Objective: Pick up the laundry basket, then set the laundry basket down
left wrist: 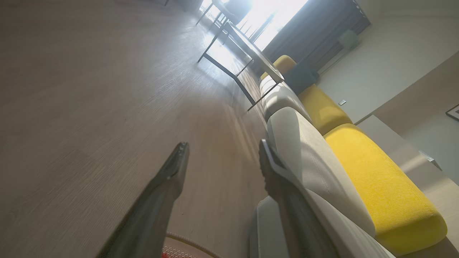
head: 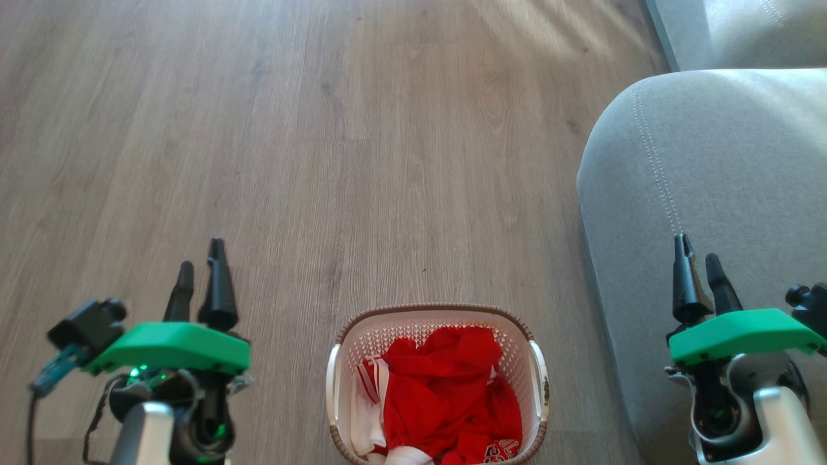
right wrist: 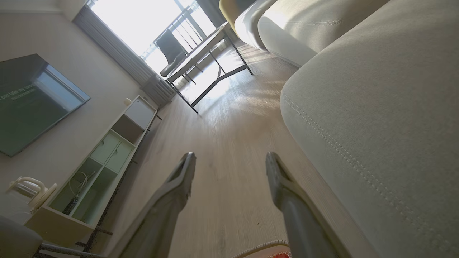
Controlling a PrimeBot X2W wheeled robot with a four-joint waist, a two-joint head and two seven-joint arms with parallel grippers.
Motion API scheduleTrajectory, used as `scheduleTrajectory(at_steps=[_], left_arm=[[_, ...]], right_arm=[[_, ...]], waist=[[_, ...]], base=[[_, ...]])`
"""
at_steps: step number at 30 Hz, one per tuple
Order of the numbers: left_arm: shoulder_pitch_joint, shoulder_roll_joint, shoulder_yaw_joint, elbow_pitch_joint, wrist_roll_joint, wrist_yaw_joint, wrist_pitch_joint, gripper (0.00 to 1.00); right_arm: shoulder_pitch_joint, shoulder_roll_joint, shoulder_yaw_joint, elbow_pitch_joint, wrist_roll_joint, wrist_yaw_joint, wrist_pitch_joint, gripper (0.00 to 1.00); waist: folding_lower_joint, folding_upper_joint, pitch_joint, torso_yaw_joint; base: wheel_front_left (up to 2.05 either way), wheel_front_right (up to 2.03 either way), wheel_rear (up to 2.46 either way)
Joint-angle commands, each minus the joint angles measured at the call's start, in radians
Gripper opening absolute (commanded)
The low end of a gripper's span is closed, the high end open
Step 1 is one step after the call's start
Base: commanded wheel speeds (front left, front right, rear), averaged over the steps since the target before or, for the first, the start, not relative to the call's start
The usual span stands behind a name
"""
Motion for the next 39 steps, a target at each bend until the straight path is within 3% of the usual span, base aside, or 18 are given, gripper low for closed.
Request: scheduleTrajectory(at_steps=[1, 10, 20, 28, 33, 39], left_arm=[[-0.063, 0.014, -0.002, -0.048, 0.049, 0.014, -0.011, 1.00], [-0.084, 0.089, -0.166, -0.010, 0.203, 0.143, -0.038, 1.00], [-0.134, 0.134, -0.315, 0.099, 0.303, 0.214, -0.067, 1.00], [-0.182, 0.154, -0.436, 0.168, 0.392, 0.227, -0.091, 1.00], [-0.186, 0.140, -0.434, 0.204, 0.376, 0.207, -0.102, 1.00], [-0.206, 0.110, -0.413, 0.194, 0.434, 0.186, -0.123, 1.00]], right_arm=[[-0.057, -0.009, 0.018, -0.048, -0.048, 0.003, -0.019, 1.00], [-0.062, -0.016, 0.083, -0.069, -0.253, 0.004, -0.045, 1.00], [-0.068, -0.016, 0.126, -0.057, -0.377, 0.004, -0.074, 1.00], [-0.073, -0.017, 0.150, -0.024, -0.436, 0.005, -0.098, 1.00], [-0.077, -0.016, 0.148, 0.007, -0.478, 0.005, -0.110, 1.00], [-0.093, -0.015, 0.153, 0.015, -0.561, 0.005, -0.130, 1.00]], waist=[[-0.0001, 0.0000, -0.001, 0.001], [-0.0001, 0.0000, -0.004, 0.004], [-0.0001, 0.0000, -0.004, 0.011], [-0.0001, 0.0000, -0.003, 0.018], [-0.0001, 0.0000, -0.004, 0.023], [-0.0001, 0.0000, -0.002, 0.028]], base=[[0.00, 0.00, 0.00], [0.00, 0.00, 0.00], [0.00, 0.00, 0.00], [0.00, 0.00, 0.00], [0.00, 0.00, 0.00], [0.00, 0.00, 0.00]])
